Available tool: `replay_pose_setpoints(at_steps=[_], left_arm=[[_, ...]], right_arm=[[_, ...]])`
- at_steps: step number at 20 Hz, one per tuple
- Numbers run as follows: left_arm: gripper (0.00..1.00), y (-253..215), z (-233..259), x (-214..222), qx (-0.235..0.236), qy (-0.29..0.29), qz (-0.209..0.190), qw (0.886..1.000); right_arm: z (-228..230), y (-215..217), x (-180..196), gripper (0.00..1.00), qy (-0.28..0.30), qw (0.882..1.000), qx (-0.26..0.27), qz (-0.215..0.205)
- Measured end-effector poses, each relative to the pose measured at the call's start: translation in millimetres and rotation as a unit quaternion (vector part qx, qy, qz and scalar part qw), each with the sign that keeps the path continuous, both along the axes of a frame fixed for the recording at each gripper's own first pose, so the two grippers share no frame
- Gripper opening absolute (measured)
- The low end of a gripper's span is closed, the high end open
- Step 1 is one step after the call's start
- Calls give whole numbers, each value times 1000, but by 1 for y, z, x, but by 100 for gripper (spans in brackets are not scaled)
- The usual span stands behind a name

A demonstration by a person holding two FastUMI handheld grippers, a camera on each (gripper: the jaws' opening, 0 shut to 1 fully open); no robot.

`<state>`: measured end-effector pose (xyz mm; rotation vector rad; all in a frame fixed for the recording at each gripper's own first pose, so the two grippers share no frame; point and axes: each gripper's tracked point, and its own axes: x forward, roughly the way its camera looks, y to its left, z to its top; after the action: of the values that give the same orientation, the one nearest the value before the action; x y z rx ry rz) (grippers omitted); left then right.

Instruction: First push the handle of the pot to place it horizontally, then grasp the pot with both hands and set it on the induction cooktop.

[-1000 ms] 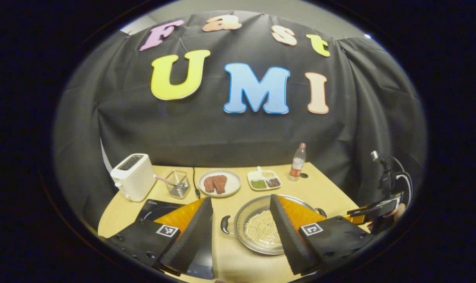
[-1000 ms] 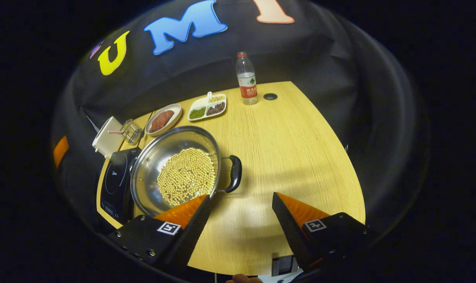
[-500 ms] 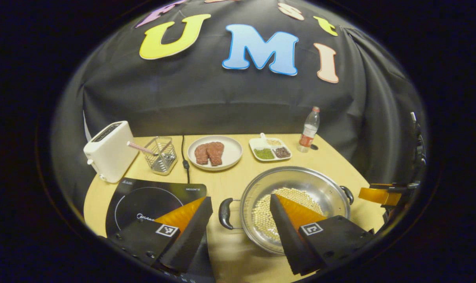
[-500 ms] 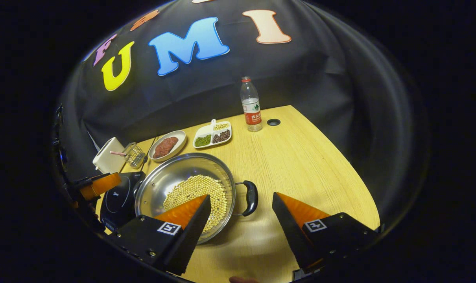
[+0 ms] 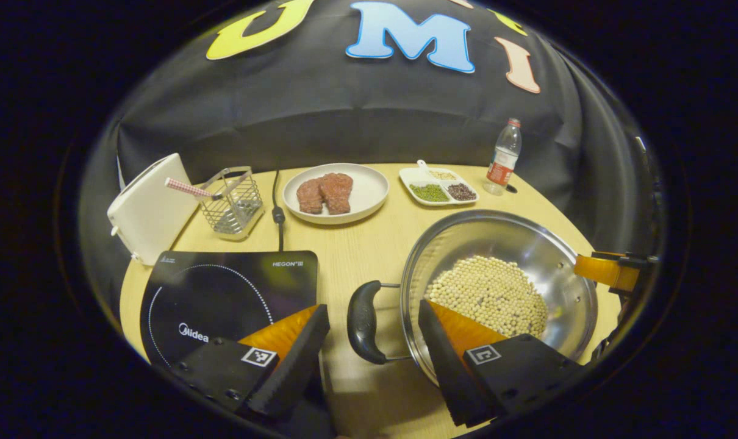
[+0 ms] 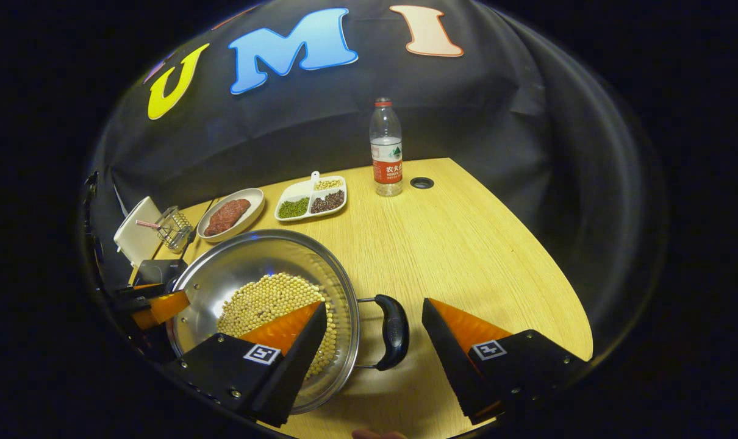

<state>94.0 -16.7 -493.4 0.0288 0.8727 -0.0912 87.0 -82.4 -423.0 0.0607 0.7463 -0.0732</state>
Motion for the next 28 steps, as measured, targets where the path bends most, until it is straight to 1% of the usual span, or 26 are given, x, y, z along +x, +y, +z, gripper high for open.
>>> replay_pose_setpoints(at_steps=[3, 5, 6, 7, 8, 9, 10, 11, 14, 15, 16, 17, 18, 19, 20, 21, 22, 24, 25, 27, 28], left_arm=[[99, -6, -7, 0, 2, 7, -11, 1000], [98, -7, -11, 0, 6, 12, -18, 1000], [98, -7, -13, -1, 11, 14, -21, 1000], [91, -5, -16, -2, 17, 17, -23, 999], [84, -7, -16, -3, 14, 18, -24, 999], [86, -8, -16, -2, 12, 19, -22, 1000], [82, -8, -17, -2, 13, 19, -22, 999], [78, -8, -16, -1, 14, 18, -22, 1000], [74, -8, -19, 3, 15, 14, -10, 1000], [68, -7, -19, 4, 15, 13, -8, 1000], [70, -8, -22, 4, 14, 11, -6, 1000], [65, -7, -21, 5, 14, 9, -5, 1000], [64, -7, -22, 5, 16, 7, -7, 1000], [63, -7, -21, 5, 17, 5, -7, 1000], [64, -7, -22, 6, 17, 3, -7, 1000], [70, -8, -22, 6, 18, 2, -7, 1000], [64, -7, -20, 6, 17, 0, -5, 1000], [64, -7, -23, 4, 15, 3, -3, 1000], [61, -7, -24, 3, 16, 4, -4, 1000], [61, -6, -21, 2, 18, 2, -6, 1000], [65, -6, -19, 1, 19, -2, -6, 1000]], right_arm=[[-16, -2, 0, 98, 26, 1000, -7, -11], [-23, -5, -1, 97, 41, 999, -11, -21], [-28, -7, -2, 88, 50, 998, -14, -27], [-29, -6, -4, 88, 56, 998, -8, -29], [-35, -3, -6, 78, 65, 997, -5, -29], [-37, 2, -7, 80, 69, 997, 3, -29], [-34, 1, -5, 69, 66, 997, 4, -31], [-37, -1, -6, 66, 71, 997, 1, -29], [-36, 1, -7, 66, 69, 997, 6, -25], [-37, 1, -9, 62, 70, 997, 6, -26], [-36, 2, -7, 61, 65, 998, 4, -26], [-36, 2, -8, 62, 64, 998, 0, -26], [-35, 2, -8, 56, 61, 998, -1, -27], [-35, 2, -8, 56, 60, 998, 1, -28], [-35, 3, -9, 62, 60, 998, 3, -30], [-37, 3, -8, 62, 60, 998, 4, -31], [-37, 4, -9, 61, 63, 998, 4, -30], [-36, 4, -9, 61, 63, 997, 6, -31], [-35, 5, -10, 61, 64, 997, 8, -32], [-38, 7, -10, 61, 66, 997, 10, -32], [-38, 6, -10, 61, 66, 997, 13, -32]])
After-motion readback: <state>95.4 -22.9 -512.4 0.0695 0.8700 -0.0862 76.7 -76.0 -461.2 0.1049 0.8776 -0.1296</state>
